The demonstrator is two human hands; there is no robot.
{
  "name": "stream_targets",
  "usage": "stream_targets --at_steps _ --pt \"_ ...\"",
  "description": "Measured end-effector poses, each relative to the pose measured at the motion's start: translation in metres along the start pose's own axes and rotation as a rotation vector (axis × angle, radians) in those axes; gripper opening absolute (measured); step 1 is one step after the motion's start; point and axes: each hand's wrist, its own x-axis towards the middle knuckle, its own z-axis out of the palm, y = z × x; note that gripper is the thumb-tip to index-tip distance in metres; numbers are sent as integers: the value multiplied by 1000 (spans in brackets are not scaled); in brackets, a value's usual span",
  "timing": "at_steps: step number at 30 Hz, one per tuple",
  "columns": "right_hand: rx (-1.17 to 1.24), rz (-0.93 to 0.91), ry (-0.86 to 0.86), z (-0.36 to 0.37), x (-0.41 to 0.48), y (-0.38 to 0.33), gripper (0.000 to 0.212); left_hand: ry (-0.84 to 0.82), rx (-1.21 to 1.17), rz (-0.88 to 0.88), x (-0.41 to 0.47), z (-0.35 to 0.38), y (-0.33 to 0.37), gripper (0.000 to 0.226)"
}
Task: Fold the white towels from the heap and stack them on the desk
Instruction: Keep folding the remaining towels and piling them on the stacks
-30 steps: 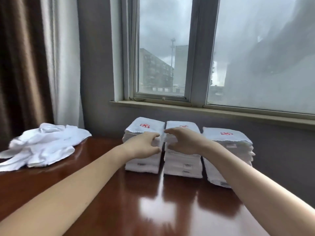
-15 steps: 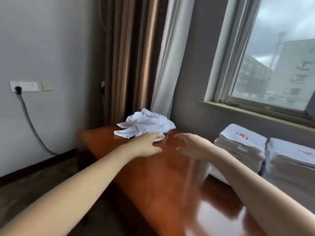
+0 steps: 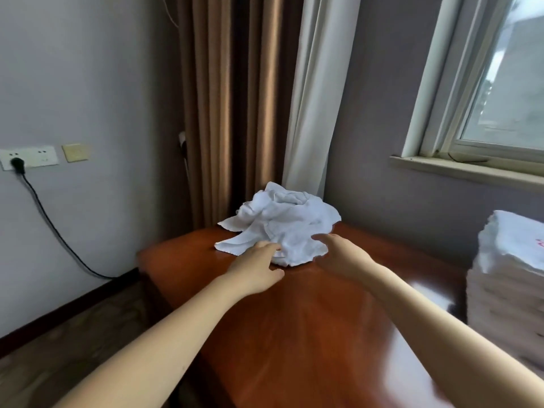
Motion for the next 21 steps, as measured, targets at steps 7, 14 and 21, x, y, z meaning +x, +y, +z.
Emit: stream_targets --at_steps 7,14,21 --pt "-21 5 21 38 88 31 71 55 28 65 93 38 -24 73" --pt "28 44 64 68 121 50 14 94 30 148 122 66 -51 41" --pt "39 25 45 65 96 2 14 128 61 66 88 35 -69 22"
